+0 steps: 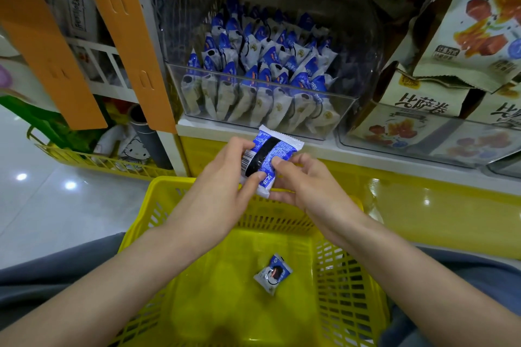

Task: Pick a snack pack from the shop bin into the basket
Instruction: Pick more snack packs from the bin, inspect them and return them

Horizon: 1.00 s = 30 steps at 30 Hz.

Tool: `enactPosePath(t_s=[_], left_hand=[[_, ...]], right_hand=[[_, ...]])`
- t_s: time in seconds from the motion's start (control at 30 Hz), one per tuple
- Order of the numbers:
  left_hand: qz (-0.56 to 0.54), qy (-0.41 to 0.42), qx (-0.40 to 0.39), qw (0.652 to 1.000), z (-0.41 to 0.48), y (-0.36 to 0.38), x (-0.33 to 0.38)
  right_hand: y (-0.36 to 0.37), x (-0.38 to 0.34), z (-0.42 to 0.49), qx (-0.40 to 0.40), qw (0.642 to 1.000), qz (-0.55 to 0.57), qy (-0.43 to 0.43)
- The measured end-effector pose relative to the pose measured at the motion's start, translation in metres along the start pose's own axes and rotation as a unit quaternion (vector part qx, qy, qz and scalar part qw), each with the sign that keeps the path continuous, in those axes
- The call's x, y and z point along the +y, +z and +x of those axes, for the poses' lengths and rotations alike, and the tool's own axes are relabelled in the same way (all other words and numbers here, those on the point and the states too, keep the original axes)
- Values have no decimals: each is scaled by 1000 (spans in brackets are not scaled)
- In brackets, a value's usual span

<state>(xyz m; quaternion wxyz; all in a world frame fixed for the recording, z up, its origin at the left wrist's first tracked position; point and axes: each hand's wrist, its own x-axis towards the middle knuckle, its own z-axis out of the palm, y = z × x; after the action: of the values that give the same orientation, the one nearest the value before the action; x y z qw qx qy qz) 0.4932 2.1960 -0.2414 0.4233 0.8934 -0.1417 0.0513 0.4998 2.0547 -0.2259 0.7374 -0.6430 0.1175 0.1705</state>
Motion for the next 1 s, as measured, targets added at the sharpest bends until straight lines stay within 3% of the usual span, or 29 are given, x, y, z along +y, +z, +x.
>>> enactPosePath(t_s=[0.3, 0.5, 0.63, 0.77, 0.87, 1.0], left_hand=[[75, -19, -88, 993, -1, -4, 2], [198, 25, -33, 979, 1, -8, -2], [199, 14, -40, 979, 3, -8, -3], [232, 26, -29, 972, 4, -10, -4], [272, 32, -41, 961, 4, -10, -6], [198, 25, -16, 980, 2, -7, -7]], right_hand=[[5, 9, -1, -16, 998, -49, -27], [8, 13, -1, -47, 995, -61, -58], [8, 17, 2, -51, 991, -95, -85], [5, 24, 1, -49, 961, -231, -141], [5, 26, -3, -56, 948, -268, -162], [3, 27, -2, -45, 947, -273, -166]])
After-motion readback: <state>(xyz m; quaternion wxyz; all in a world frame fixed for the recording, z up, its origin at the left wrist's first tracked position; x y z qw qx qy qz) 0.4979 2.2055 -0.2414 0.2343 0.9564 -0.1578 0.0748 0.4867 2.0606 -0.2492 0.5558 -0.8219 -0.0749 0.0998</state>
